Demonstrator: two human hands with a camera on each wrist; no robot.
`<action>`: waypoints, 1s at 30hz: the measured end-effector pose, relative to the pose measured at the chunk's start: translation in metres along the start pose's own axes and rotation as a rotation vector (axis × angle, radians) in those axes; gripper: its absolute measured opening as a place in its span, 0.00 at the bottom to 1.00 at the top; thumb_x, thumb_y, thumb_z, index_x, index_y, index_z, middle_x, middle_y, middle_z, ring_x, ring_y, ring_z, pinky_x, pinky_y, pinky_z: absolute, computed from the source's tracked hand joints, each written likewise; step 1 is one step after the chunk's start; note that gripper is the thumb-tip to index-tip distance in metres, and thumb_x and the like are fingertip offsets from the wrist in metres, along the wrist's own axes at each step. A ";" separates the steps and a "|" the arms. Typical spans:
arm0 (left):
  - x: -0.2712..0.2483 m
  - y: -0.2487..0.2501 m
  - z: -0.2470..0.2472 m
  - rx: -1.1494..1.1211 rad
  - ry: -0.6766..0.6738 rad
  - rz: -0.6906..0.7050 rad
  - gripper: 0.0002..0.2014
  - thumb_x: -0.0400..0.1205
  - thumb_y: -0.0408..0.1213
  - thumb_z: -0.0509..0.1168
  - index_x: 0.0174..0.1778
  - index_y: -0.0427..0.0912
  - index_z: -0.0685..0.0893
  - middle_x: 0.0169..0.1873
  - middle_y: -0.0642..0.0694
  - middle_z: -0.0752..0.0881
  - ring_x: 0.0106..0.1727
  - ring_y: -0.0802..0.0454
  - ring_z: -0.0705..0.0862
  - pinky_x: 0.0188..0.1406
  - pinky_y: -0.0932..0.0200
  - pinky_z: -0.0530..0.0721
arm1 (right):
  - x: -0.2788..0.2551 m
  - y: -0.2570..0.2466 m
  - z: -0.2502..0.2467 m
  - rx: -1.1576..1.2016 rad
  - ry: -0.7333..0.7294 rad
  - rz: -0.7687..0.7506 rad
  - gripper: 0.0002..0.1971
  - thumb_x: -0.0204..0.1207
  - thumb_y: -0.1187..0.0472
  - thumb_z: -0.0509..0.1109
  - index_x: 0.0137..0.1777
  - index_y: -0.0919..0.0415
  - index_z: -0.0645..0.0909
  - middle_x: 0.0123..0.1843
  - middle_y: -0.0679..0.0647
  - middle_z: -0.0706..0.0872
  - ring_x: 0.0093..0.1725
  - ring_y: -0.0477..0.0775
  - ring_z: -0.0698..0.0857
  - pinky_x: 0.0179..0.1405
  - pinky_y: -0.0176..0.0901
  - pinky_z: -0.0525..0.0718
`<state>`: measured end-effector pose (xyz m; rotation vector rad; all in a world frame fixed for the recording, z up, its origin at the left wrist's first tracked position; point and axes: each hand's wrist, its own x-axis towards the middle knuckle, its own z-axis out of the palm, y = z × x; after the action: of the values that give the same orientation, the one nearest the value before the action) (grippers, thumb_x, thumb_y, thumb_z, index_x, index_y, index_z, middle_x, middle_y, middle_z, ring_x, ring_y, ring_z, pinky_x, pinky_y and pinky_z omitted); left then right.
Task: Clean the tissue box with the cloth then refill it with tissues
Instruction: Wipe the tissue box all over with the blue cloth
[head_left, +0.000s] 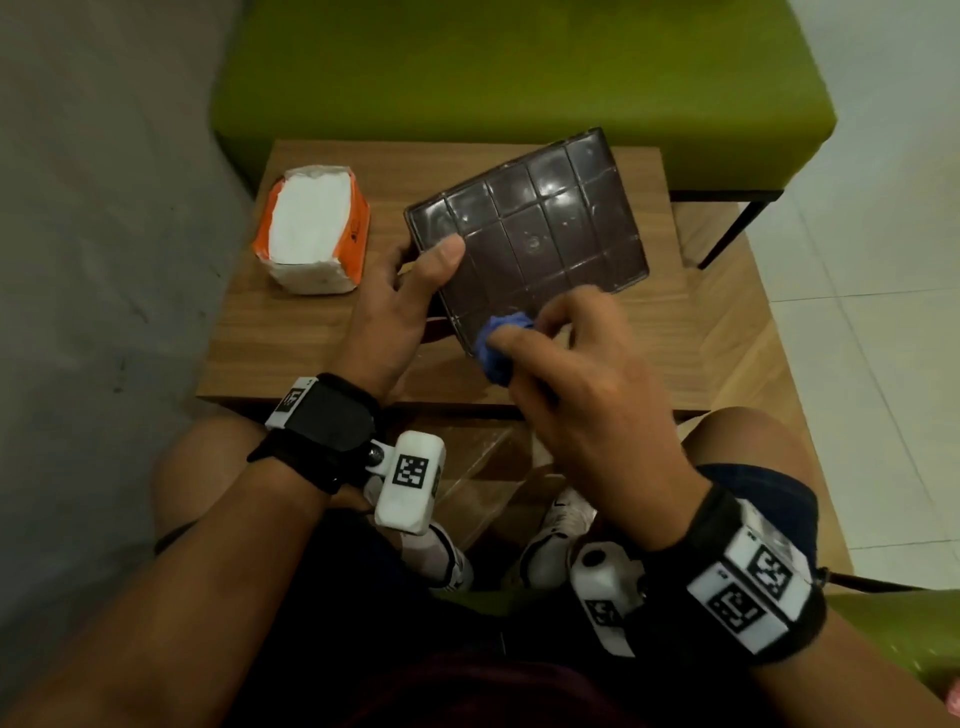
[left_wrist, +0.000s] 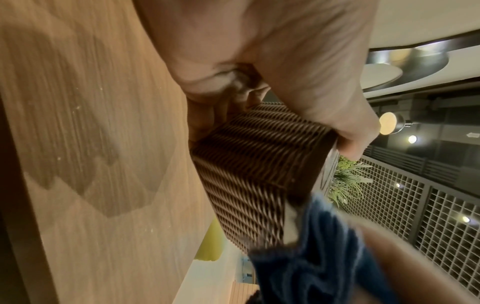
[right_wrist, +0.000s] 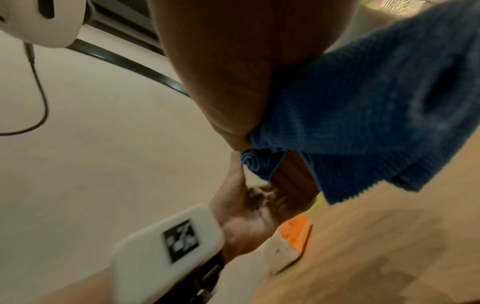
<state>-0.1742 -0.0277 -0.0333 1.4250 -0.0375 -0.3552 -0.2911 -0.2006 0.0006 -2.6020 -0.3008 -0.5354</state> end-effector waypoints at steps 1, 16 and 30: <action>-0.001 -0.001 0.000 0.007 0.001 -0.001 0.37 0.81 0.60 0.74 0.82 0.43 0.80 0.70 0.37 0.91 0.70 0.34 0.91 0.73 0.21 0.85 | 0.001 0.010 -0.003 0.003 0.051 0.043 0.11 0.86 0.58 0.71 0.63 0.61 0.90 0.56 0.61 0.80 0.51 0.55 0.77 0.39 0.49 0.81; -0.001 0.000 -0.010 0.041 -0.029 0.024 0.34 0.82 0.61 0.72 0.83 0.47 0.81 0.73 0.39 0.89 0.74 0.36 0.89 0.71 0.21 0.86 | 0.007 0.046 -0.009 0.009 0.392 0.273 0.10 0.85 0.65 0.71 0.62 0.64 0.90 0.55 0.59 0.78 0.53 0.47 0.74 0.47 0.36 0.75; 0.001 -0.002 -0.001 0.067 -0.069 -0.012 0.32 0.71 0.56 0.78 0.73 0.54 0.85 0.63 0.52 0.94 0.65 0.49 0.94 0.54 0.52 0.94 | 0.062 0.046 -0.006 0.031 0.425 0.199 0.10 0.85 0.64 0.71 0.61 0.61 0.91 0.55 0.59 0.80 0.54 0.59 0.81 0.48 0.55 0.82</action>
<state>-0.1736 -0.0273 -0.0357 1.4789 -0.0982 -0.4163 -0.2237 -0.2359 0.0128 -2.3754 0.0874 -0.9757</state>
